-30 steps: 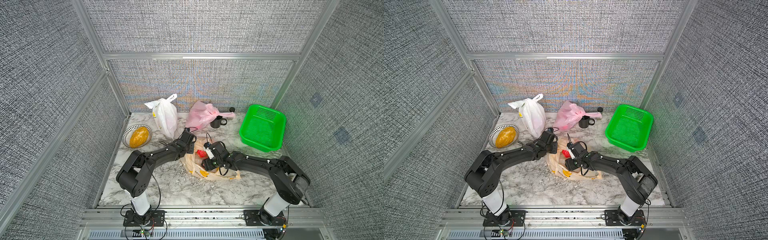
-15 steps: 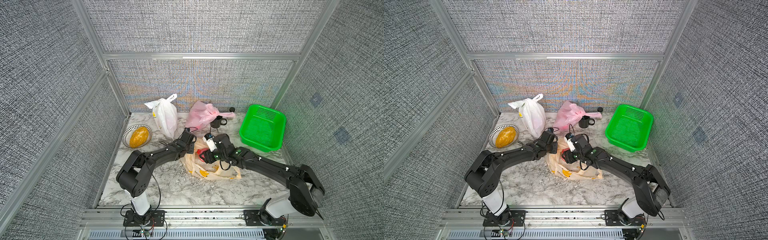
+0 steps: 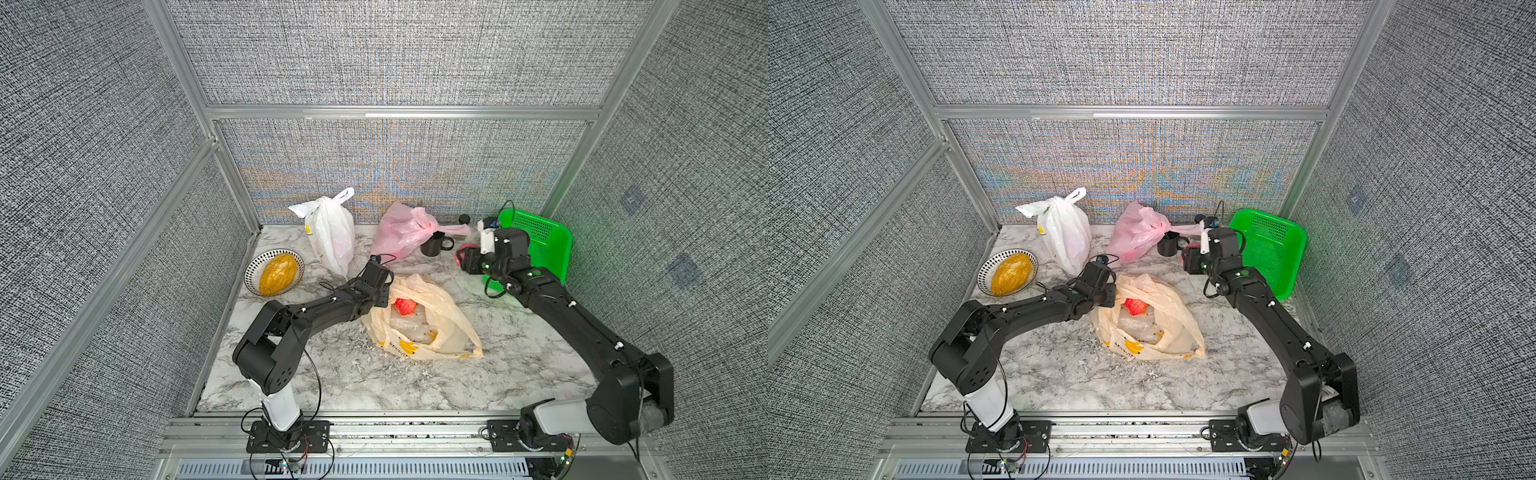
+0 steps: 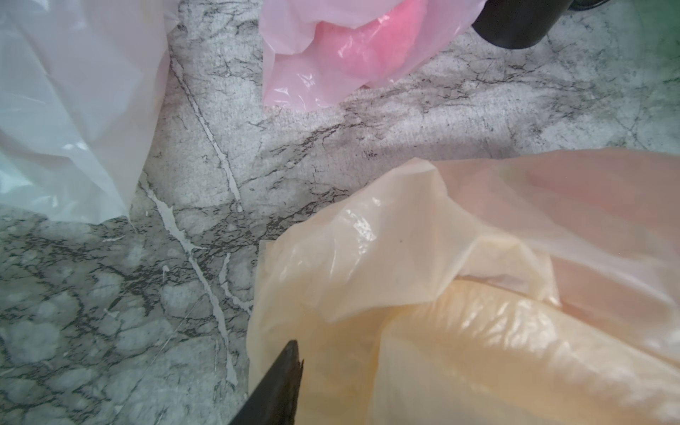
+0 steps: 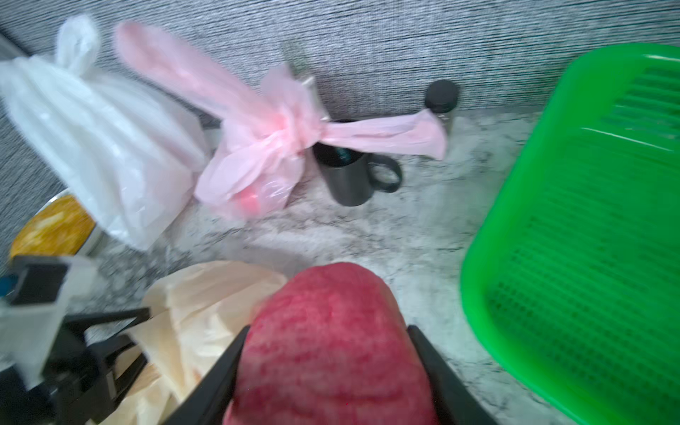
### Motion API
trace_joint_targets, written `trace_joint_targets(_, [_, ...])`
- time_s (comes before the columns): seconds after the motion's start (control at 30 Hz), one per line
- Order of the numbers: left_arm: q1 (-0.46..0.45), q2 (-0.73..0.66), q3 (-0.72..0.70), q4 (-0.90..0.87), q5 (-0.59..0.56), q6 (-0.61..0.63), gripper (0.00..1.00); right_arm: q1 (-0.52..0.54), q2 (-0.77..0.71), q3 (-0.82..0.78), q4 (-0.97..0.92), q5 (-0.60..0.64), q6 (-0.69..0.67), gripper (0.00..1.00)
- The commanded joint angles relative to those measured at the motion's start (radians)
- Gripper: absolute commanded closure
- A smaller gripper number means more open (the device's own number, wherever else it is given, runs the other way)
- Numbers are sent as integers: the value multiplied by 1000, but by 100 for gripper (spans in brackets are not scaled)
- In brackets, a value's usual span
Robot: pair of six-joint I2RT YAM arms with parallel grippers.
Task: Untie the knot of a plastic bag & take out the apple
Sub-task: Pick up the apple from the plastic bag, then place the apple in the basket.
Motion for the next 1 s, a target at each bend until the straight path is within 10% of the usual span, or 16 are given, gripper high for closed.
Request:
trace_joint_targets(0.0, [-1,-5,10,3,12,7,52,-73,18,-6,29,39,9,51])
trace_joint_targets(0.33, [-1,-10,18,-9,28,11,53,-268,167,-69,130,83,28,51])
trace_joint_targets(0.97, [-8,-2,39,-27,34,8,54,-305,421,-27,197,32,17,42])
